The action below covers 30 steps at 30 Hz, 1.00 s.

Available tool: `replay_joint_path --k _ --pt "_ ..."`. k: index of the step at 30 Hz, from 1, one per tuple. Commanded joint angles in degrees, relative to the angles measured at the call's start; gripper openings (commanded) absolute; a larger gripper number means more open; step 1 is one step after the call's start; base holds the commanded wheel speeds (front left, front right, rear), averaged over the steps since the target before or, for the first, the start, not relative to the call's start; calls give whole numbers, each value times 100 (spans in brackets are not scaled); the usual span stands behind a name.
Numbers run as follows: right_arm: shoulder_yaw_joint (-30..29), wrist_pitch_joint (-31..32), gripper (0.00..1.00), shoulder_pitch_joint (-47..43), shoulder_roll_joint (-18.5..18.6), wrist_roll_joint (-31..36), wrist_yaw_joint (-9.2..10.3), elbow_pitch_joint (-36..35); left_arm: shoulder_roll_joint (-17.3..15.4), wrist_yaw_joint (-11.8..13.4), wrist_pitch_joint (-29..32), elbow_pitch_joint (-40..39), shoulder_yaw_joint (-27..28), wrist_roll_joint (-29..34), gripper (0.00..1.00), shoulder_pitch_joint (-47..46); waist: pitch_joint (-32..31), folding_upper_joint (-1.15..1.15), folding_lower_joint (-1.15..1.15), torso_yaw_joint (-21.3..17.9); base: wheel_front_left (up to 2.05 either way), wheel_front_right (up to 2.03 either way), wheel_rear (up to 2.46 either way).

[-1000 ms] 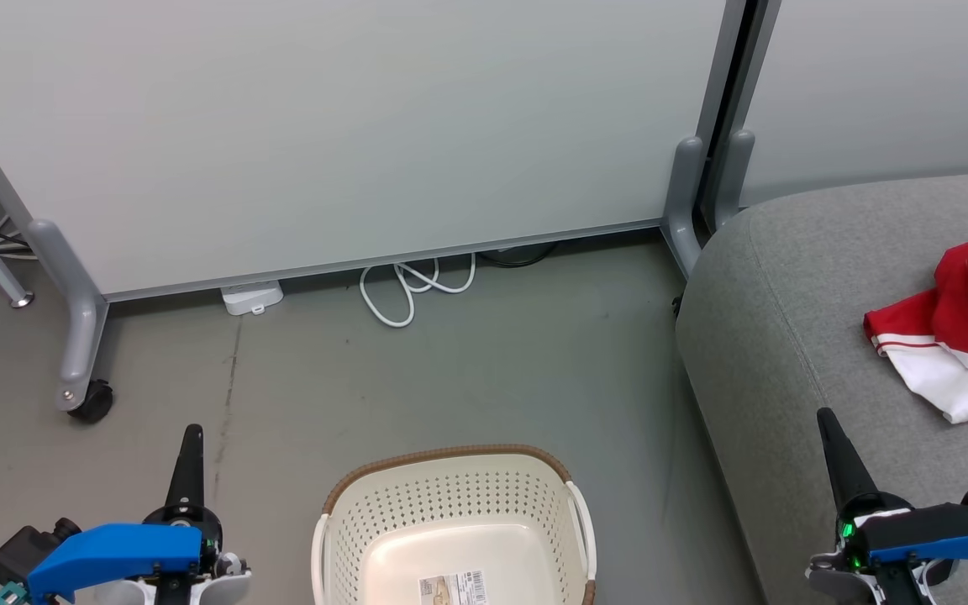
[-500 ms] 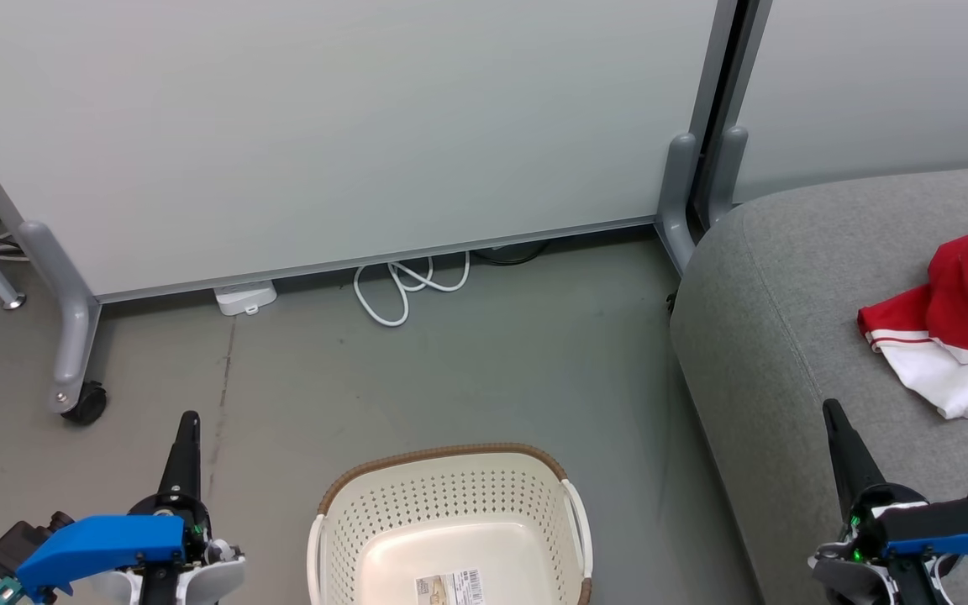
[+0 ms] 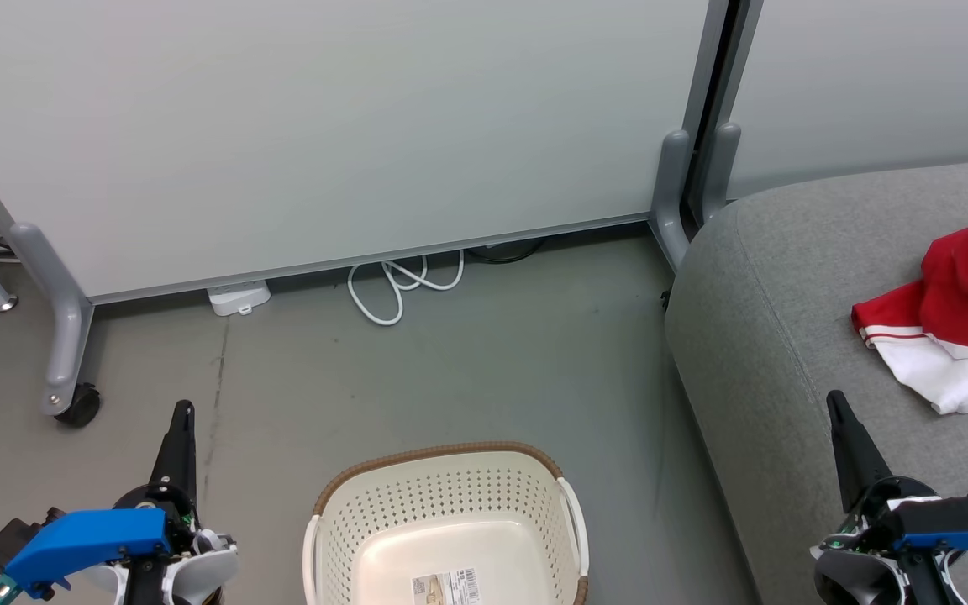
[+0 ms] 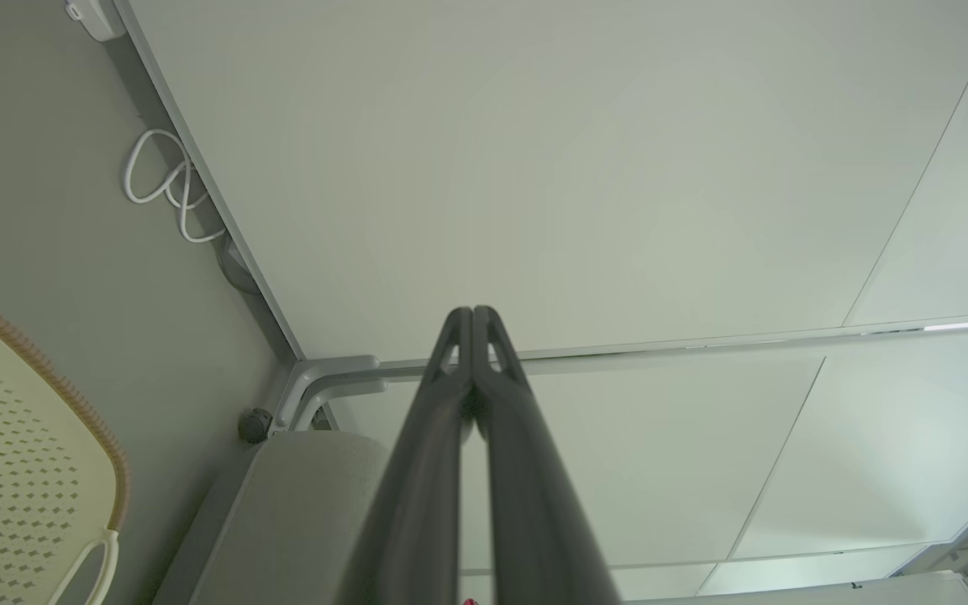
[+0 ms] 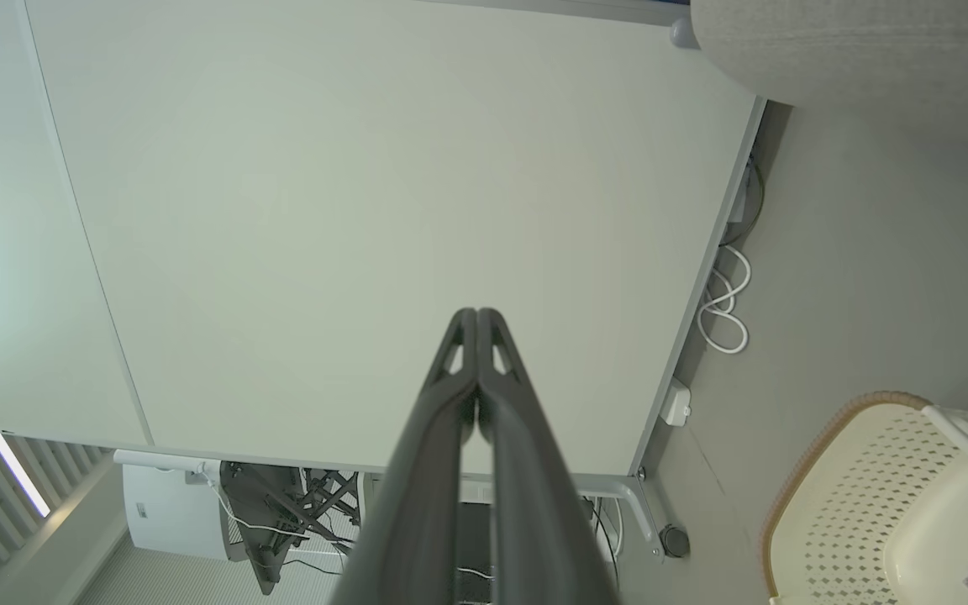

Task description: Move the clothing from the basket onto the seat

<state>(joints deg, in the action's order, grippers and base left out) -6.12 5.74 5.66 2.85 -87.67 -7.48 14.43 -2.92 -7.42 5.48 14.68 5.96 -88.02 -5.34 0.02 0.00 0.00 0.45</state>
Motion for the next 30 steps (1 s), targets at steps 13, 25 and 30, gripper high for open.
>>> replay_joint_path --k 13,25,30 --pt "-53 98 0 94 5 -483 -2 -54 7 -12 129 -81 75 -443 0 -120 16 0 0 -45 0 0 0" --pt "-52 97 0 93 5 -481 -2 -53 7 -12 127 -80 73 -444 0 -117 16 0 0 -45 0 0 0" --pt "-51 97 0 92 5 -481 -2 -52 7 -12 127 -81 72 -444 0 -117 16 0 0 -45 0 0 0"
